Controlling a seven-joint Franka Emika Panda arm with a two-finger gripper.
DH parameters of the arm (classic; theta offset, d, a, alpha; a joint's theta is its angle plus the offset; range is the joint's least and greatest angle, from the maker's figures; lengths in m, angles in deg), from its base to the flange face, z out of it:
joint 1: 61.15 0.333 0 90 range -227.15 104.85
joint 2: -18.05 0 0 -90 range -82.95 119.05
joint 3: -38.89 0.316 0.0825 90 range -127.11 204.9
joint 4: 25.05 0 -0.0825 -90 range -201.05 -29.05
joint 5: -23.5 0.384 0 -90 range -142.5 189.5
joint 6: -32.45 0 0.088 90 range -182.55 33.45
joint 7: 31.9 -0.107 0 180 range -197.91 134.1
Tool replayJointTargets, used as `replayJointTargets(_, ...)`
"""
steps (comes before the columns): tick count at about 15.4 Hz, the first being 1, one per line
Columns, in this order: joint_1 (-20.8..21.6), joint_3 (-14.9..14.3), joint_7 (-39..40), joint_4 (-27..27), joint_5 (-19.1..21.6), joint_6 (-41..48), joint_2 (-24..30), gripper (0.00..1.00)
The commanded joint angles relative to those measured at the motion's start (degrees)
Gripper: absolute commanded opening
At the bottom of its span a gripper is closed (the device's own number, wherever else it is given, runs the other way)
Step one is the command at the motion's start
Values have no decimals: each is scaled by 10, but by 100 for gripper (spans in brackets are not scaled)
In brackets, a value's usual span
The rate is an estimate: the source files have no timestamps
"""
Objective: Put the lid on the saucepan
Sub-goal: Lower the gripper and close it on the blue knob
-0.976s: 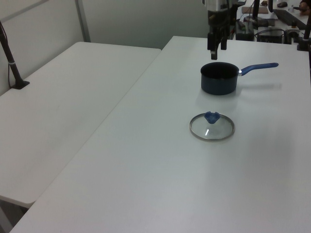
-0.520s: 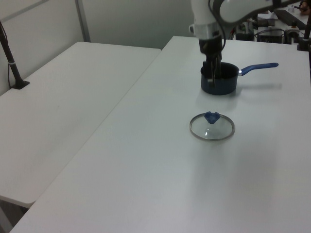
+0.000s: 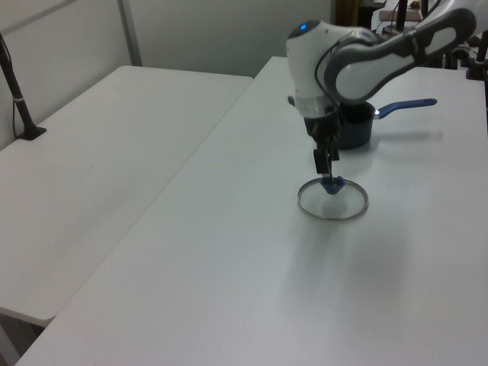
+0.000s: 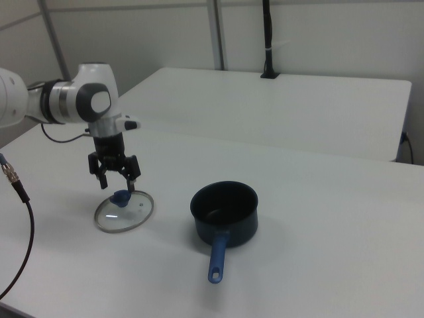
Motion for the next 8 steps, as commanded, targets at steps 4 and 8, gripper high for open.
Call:
replayJointTargets(4, 25, -6, -5, -62, -31, -71, -4, 89)
replayJointTargets(8, 22, -7, -4, -56, -31, -71, -5, 73)
